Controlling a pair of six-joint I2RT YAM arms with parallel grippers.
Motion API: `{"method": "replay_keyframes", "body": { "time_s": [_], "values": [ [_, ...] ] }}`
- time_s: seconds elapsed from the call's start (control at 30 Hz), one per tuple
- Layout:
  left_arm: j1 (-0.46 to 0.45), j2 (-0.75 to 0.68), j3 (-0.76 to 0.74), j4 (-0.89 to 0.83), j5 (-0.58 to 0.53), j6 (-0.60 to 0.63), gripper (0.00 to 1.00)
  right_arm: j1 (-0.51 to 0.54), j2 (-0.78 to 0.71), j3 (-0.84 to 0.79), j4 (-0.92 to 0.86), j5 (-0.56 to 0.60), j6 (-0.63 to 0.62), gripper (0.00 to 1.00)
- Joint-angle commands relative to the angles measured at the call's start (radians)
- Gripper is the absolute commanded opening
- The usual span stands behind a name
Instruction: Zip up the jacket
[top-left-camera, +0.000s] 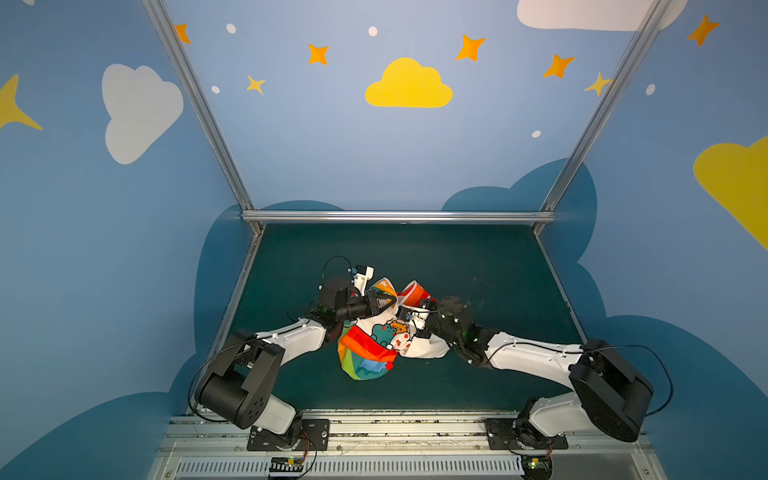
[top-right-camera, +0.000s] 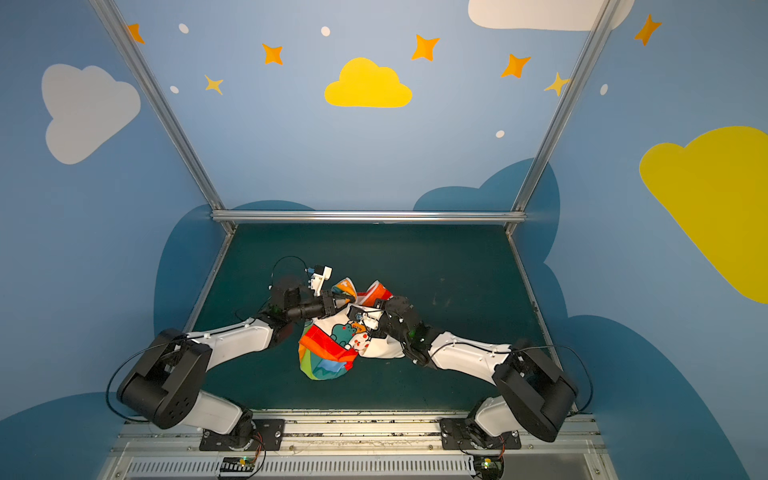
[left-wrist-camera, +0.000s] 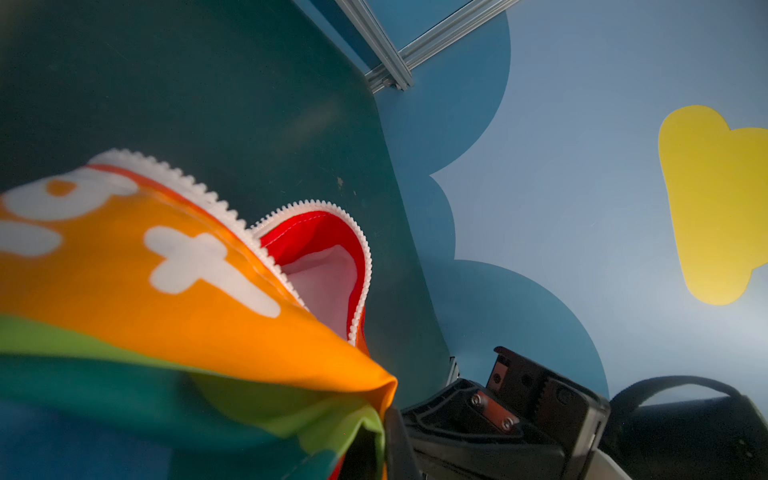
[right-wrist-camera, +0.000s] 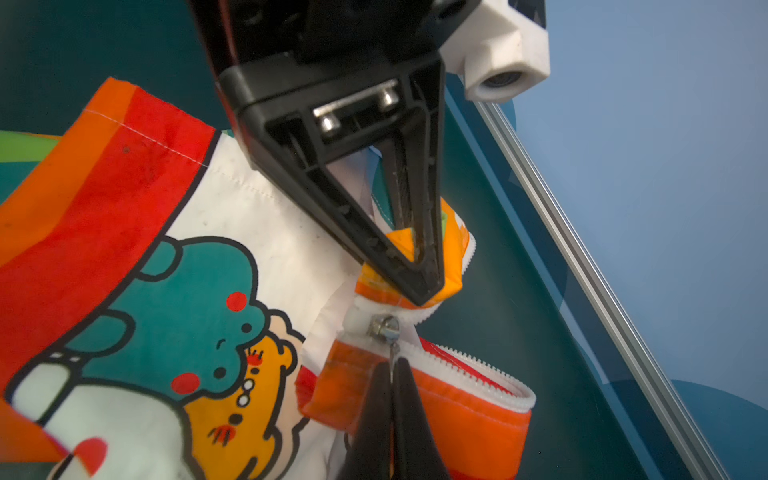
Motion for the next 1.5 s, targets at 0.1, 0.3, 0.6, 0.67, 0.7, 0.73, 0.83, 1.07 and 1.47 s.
{"method": "replay_keyframes", "body": {
  "time_s": [0.1,0.3,0.6,0.67,0.7,0.73,0.83,1.07,1.47],
  "values": [
    [-0.006,0.014,0.007,0.027,0.019,0.001,0.13,-0.004,-0.03,0.025,-0.005,-0.024,0.015,0.0],
    [-0.01,0.017,0.007,0.024,0.021,-0.004,0.16,-0.003,-0.034,0.028,-0.005,-0.028,0.017,0.0],
    [-0.014,0.013,0.001,0.021,0.016,-0.002,0.06,-0.006,-0.032,0.028,-0.003,-0.027,0.017,0.0],
    [-0.015,0.012,-0.001,0.018,0.012,0.0,0.03,-0.006,-0.03,0.028,-0.005,-0.027,0.017,0.0],
    [-0.015,0.011,0.001,0.014,0.012,0.001,0.03,-0.007,-0.03,0.028,-0.01,-0.024,0.018,0.0],
    [-0.015,0.007,0.001,0.004,0.009,0.006,0.03,-0.007,-0.03,0.028,-0.009,-0.021,0.02,0.0],
    [-0.016,-0.013,0.006,-0.06,-0.005,0.043,0.03,-0.015,-0.032,0.058,-0.025,-0.001,0.047,0.0],
    [-0.035,-0.111,0.04,-0.312,-0.063,0.184,0.03,-0.065,-0.013,0.151,-0.168,0.005,0.164,0.0],
    [-0.036,-0.241,0.024,-0.443,-0.08,0.235,0.03,-0.123,0.066,0.305,-0.385,-0.019,0.275,0.0]
  ]
}}
